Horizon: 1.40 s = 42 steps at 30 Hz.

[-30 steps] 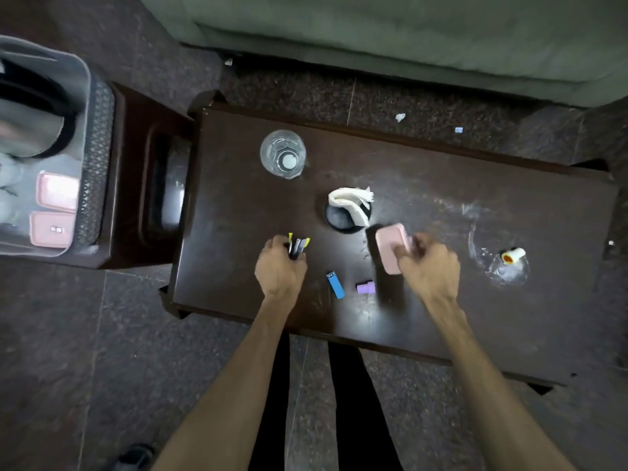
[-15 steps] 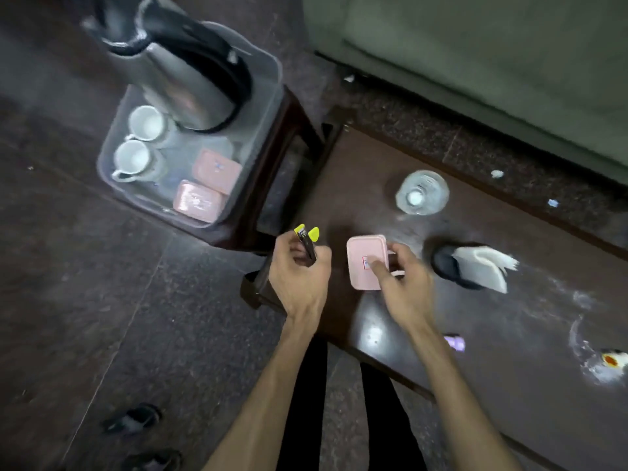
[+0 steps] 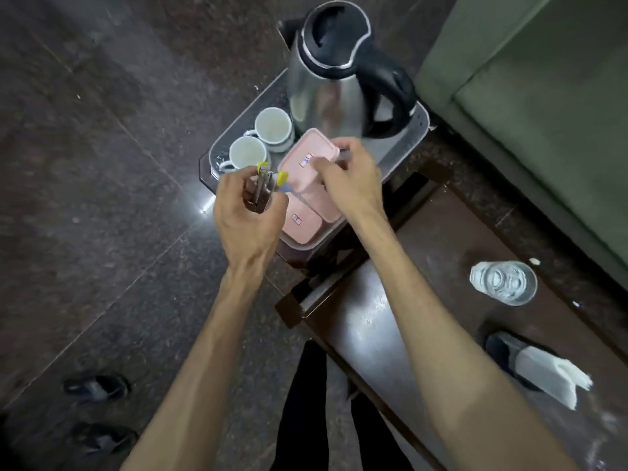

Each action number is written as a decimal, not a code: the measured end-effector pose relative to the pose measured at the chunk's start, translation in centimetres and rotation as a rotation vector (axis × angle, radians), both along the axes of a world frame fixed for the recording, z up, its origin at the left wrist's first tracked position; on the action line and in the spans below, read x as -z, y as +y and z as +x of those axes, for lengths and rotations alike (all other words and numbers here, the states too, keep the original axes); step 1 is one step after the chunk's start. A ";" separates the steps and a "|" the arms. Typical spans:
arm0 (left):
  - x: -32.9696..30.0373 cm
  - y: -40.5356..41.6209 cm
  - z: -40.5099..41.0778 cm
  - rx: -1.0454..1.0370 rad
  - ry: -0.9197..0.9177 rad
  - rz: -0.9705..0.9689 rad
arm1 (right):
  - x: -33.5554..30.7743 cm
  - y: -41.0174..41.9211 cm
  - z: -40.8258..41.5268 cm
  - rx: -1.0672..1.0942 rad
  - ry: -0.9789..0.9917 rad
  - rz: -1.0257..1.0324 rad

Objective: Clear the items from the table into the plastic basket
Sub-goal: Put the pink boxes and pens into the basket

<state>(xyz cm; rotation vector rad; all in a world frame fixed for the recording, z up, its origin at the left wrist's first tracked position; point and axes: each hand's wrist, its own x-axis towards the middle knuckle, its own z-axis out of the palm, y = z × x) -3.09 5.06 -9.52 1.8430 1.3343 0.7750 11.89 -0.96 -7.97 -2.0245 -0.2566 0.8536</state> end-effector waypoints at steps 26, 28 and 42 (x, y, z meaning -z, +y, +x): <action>2.8 2.0 2.4 0.347 0.454 -0.043 | 4.3 0.3 -1.9 -0.085 -0.171 -0.226; 2.6 1.7 2.5 0.353 0.472 -0.022 | 4.0 -0.1 -1.8 -0.067 -0.161 -0.178; 1.9 -15.7 2.0 0.442 0.260 0.057 | 4.9 -17.5 -4.8 0.229 -0.104 -0.054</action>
